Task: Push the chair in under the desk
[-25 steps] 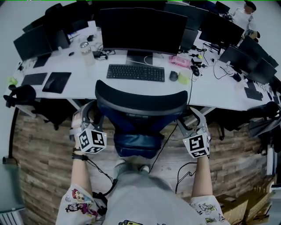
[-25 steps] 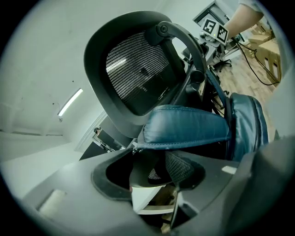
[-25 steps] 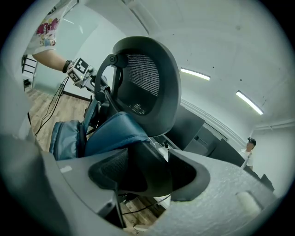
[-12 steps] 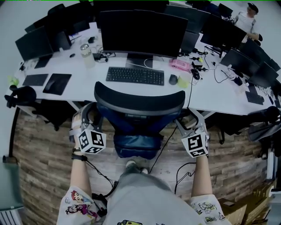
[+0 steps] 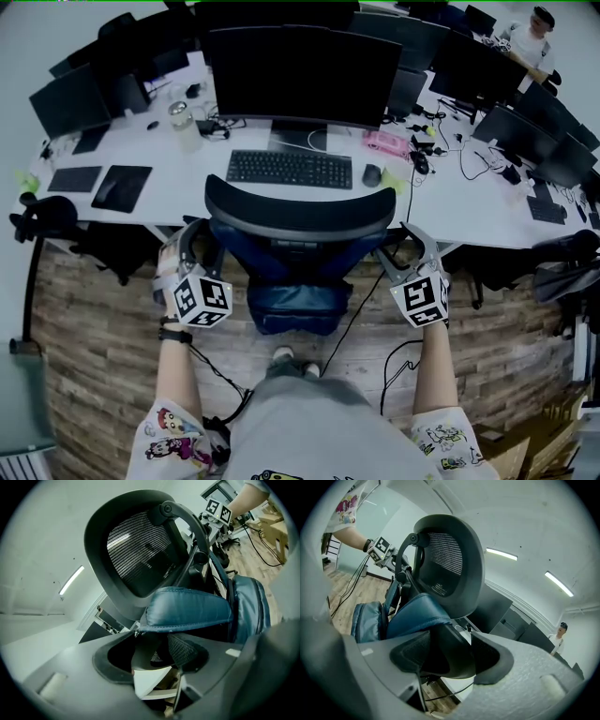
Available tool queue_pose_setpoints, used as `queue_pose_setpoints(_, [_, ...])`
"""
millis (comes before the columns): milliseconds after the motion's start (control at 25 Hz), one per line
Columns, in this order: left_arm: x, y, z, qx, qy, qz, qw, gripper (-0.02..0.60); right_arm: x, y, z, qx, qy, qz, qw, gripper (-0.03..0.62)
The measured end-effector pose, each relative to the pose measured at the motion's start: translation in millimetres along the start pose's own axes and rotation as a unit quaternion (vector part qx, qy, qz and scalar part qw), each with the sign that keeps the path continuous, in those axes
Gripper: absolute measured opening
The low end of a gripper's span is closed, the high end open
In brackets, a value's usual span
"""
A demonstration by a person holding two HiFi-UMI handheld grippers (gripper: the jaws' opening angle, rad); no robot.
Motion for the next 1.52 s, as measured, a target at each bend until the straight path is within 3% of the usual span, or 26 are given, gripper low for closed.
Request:
queue_pose_setpoints(600, [-3, 4, 5, -0.005, 0.005, -0.019, 0.9998, 0.239, 4, 2, 6, -0.017, 0.007, -0.003, 1.0, 0.282])
queue_pose_setpoints(1000, [-6, 3, 5, -0.021, 0.004, -0.039, 0.999, 0.263, 3, -7, 15, -0.06, 0.019, 0.041, 0.997, 0.284])
queue_pose_setpoints(1120, [-10, 0, 4, -0.022, -0.006, -0.035, 0.9991, 0.285, 1, -13, 20, -0.06, 0.037, 0.04, 0.997, 0.284])
queue_pose_setpoints(1320, [-15, -14, 1, -0.021, -0.036, -0.028, 0.9987, 0.29, -8, -26, 34, -0.047, 0.109, 0.024, 0.993, 0.284])
queue_pose_setpoints(1520, [-19, -30, -9, -0.029, -0.057, -0.023, 0.9977, 0.29, -4, -37, 53, -0.031, 0.132, 0.008, 0.991, 0.283])
Point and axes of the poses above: the fingertips, and each gripper's own axes: y forward along the fingers, z to its left, x out of its top, the point moved 9 cm from there along -y, backward along the fingers, and after that the axes turned 12 degrees about z, right-handed, at the moved point
